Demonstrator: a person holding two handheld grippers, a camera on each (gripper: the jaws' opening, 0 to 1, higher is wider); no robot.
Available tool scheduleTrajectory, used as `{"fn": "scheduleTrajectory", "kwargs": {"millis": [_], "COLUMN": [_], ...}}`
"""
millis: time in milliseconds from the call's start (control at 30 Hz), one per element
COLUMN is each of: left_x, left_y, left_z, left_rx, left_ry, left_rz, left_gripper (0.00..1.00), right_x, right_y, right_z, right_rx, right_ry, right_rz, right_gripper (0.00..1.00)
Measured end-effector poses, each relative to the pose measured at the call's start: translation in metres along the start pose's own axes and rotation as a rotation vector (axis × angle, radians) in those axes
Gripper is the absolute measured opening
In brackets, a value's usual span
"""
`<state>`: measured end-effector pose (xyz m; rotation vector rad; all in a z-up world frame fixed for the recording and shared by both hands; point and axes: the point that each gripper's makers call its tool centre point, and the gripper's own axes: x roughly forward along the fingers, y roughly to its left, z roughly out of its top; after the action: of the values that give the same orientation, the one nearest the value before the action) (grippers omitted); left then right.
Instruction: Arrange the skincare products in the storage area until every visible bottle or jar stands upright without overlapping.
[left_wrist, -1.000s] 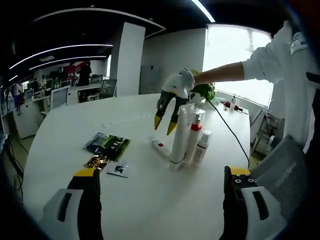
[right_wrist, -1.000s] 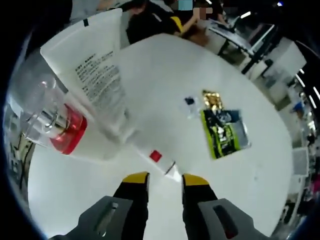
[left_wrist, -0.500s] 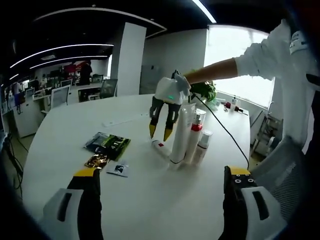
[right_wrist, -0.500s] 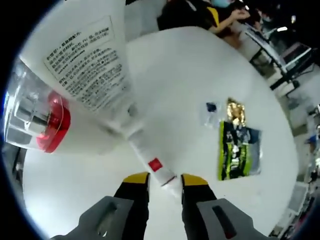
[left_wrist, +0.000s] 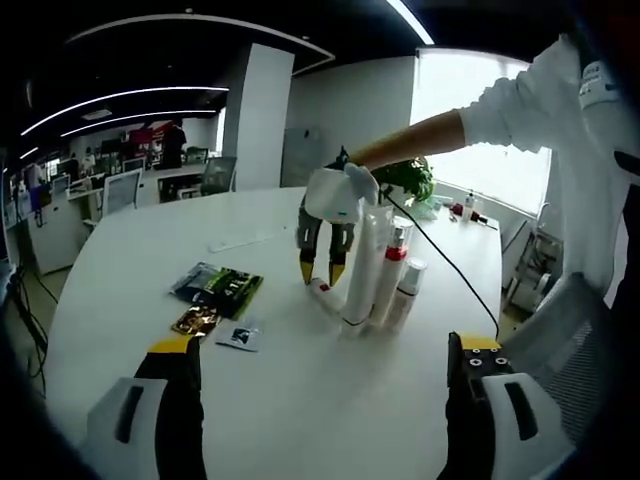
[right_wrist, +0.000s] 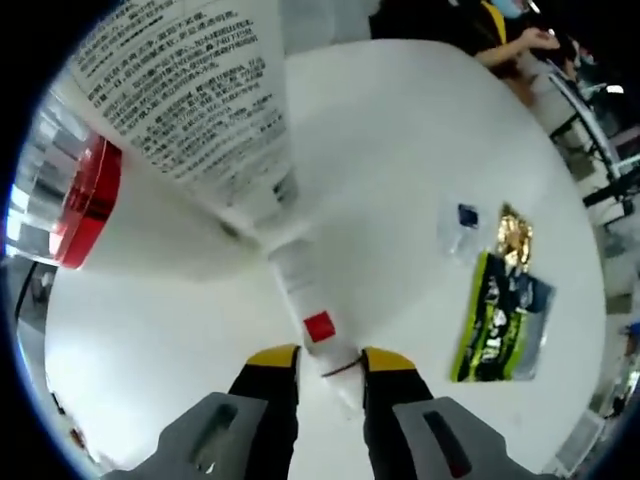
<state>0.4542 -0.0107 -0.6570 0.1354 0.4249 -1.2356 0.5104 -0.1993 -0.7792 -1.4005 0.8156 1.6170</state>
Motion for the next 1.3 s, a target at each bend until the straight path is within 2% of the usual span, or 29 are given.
{"fn": "scheduleTrajectory", "kwargs": {"millis": [200, 333, 700, 1067, 1300], "left_x": [0.000, -0.001, -0.001, -0.001, -0.002], "left_y": [0.000, 0.000, -0.001, 0.000, 0.001], "left_z": [-0.001, 0.003, -0.002, 0.000, -0.003], "left_rx": [-0.009, -0.027, -0.016, -0.009, -0.003], "left_ry": [0.005, -0.016, 0.004, -0.002, 0.014], "left_rz": [-0.003, -0.005, -0.007, -0.003, 0.004], "left_gripper": [0.97, 0.97, 0.99, 0.99, 0.99], "right_x": [0.005, 0.008, 0.018, 0.020, 0.017], "right_y": [0.000, -0.001, 0.003, 0.003, 0.004], "right_z": [0.001, 0.001, 0.001, -0.001, -0.001], "right_rx": [-0.018, -0.016, -0.052, -0.081, -0.088], "right_ry": [0.005, -0.001, 0.015, 0.036, 0.042], "right_rz": [0.009, 0.015, 0.050, 0.071, 0.076], "right_gripper": [0.16, 0.15, 0.13, 0.12, 0.12]}}
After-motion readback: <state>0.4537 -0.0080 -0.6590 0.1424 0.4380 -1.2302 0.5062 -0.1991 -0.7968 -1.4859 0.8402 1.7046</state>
